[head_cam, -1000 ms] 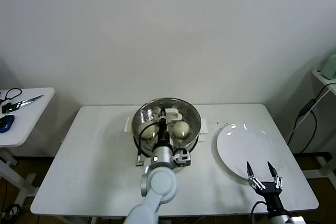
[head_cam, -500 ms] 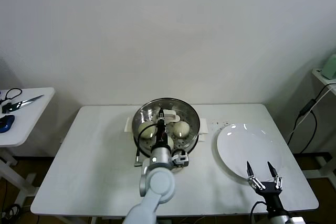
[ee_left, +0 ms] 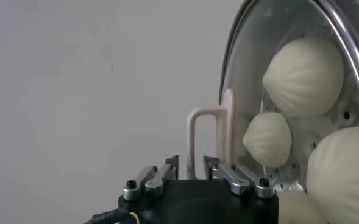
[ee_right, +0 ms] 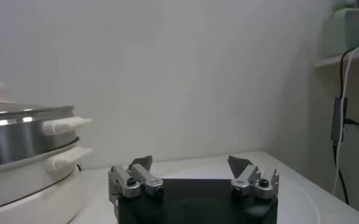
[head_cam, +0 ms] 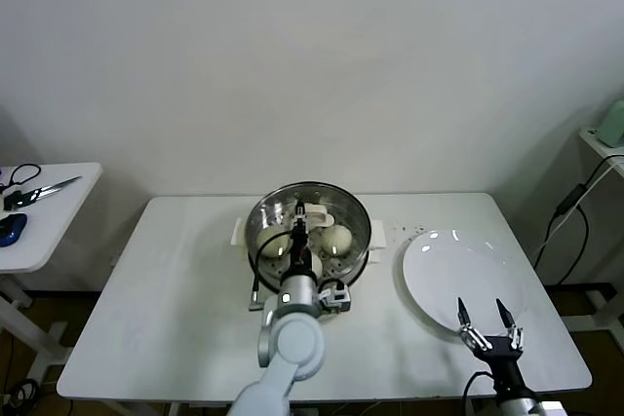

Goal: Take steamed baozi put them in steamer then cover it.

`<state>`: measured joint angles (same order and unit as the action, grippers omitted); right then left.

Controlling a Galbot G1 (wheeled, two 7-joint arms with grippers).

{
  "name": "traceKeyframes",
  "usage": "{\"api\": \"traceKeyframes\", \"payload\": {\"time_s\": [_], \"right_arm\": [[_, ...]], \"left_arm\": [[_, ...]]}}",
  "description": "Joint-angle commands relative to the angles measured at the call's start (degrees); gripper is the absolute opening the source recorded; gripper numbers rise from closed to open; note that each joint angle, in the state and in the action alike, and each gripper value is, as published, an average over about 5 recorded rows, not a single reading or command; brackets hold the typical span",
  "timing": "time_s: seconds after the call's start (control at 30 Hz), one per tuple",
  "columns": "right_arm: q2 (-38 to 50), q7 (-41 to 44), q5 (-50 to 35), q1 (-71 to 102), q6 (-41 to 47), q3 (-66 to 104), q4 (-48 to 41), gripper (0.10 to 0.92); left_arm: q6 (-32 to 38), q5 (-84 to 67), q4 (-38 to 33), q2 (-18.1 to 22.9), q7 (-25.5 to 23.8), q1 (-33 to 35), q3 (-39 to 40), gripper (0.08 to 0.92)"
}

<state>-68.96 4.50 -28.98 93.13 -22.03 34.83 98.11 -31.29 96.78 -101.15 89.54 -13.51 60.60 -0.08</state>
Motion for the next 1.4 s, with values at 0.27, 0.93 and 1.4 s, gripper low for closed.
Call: {"api": "traceKeyframes", "payload": {"time_s": [0.27, 0.93, 1.4], "right_arm": [[0.2, -3.1, -1.4, -0.6, 1.7, -0.8, 0.3, 0.823], [-0.3, -4.0, 5.2, -1.4, 2.4, -1.6, 0.0, 0.823], [0.1, -2.6, 4.8, -1.2, 2.4, -2.6, -0.5, 0.823]], "left_arm": [[0.1, -1.5, -3.4, -0.5, -1.3, 0.5, 0.9, 0.593], [11.4, -30.7, -23.5, -7.0, 15.7, 16.3, -7.1, 0.823], [27.8, -101.9, -21.8, -10.1, 17.6, 32.3, -43.8, 0.823]]}}
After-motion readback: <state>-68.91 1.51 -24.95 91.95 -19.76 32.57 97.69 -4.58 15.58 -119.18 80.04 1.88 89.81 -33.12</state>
